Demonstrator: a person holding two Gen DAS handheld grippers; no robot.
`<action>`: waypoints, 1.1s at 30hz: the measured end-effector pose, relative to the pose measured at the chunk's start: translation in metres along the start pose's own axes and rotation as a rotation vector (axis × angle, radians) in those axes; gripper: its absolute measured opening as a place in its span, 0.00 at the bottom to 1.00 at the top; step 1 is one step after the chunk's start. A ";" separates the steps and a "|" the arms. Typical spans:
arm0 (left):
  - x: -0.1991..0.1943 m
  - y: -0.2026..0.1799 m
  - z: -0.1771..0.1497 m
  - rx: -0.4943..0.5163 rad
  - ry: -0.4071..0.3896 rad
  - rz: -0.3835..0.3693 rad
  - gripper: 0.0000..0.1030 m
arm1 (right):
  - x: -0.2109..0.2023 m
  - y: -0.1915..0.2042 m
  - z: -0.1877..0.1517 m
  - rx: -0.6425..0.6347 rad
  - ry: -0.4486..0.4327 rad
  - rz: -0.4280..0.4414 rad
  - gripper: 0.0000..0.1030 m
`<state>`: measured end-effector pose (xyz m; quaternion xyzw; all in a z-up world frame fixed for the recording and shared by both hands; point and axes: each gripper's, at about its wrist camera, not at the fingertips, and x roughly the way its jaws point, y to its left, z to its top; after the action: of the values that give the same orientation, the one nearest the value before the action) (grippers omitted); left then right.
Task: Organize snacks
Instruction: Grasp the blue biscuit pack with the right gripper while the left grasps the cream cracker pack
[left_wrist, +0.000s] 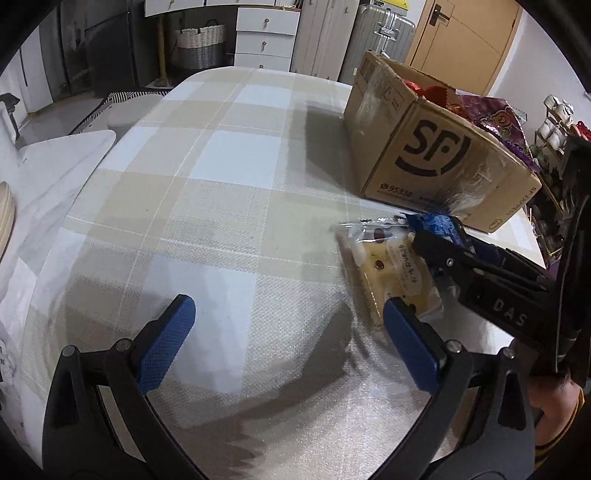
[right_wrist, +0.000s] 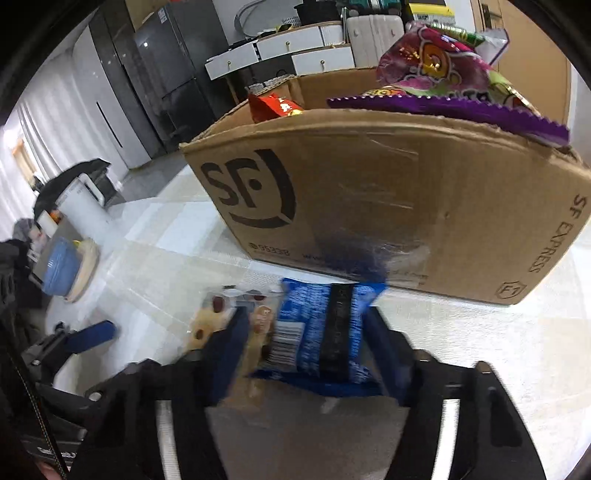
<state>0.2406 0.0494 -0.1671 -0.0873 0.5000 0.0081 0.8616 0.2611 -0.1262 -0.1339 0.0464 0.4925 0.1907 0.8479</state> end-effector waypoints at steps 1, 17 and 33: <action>0.000 0.000 -0.001 0.004 0.001 -0.001 0.98 | 0.000 -0.003 0.000 0.011 -0.003 0.015 0.46; 0.023 -0.039 0.021 0.067 0.050 0.001 0.98 | -0.064 -0.034 -0.044 0.090 -0.150 0.115 0.45; 0.042 -0.086 0.030 0.118 0.067 0.094 0.86 | -0.087 -0.060 -0.051 0.173 -0.206 0.161 0.45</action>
<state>0.2960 -0.0334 -0.1763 -0.0132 0.5319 0.0162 0.8465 0.1958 -0.2192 -0.1047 0.1780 0.4123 0.2093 0.8686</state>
